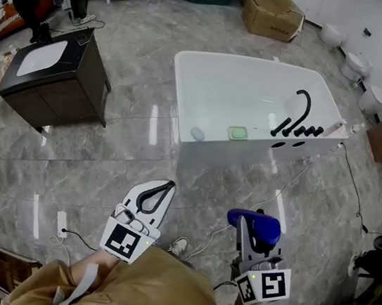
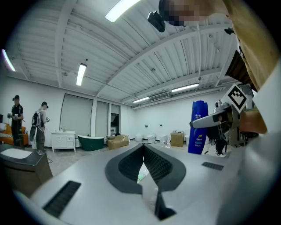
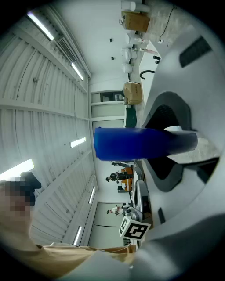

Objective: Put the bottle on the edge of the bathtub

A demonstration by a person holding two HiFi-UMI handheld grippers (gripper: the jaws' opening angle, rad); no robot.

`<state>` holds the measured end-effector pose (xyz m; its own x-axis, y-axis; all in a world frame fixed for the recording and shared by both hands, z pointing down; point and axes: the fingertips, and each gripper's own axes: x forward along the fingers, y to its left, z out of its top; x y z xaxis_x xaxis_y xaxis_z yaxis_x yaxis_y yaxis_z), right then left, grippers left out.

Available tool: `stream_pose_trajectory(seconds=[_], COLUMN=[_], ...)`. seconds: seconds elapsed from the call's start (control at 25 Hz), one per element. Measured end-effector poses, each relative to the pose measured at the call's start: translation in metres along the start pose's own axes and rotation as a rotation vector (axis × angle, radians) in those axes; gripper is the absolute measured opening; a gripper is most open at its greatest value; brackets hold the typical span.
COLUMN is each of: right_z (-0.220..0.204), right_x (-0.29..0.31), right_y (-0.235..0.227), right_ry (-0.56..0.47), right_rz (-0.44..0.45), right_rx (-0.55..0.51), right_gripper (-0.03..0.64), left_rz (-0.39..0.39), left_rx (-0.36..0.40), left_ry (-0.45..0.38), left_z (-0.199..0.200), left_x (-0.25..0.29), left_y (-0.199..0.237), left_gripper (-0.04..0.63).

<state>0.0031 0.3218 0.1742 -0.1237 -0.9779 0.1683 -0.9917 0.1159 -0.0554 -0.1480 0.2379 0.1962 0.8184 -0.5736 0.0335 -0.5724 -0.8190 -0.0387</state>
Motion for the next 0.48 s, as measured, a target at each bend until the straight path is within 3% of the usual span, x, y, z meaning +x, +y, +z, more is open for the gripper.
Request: stream_pose_trajectory(seconds=[0.48], right_z=[-0.0088], right_x=[-0.0047], right_y=[-0.002], right_ry=[0.006], right_rz=[0.015], right_rx=[0.008], right_gripper=[0.161], left_rz=[0.019], left_rx=[0.001], left_ry=[0.017], left_z=[-0.0062], left_x=[-0.0088], left_y=[-0.0082], left_gripper=[0.008])
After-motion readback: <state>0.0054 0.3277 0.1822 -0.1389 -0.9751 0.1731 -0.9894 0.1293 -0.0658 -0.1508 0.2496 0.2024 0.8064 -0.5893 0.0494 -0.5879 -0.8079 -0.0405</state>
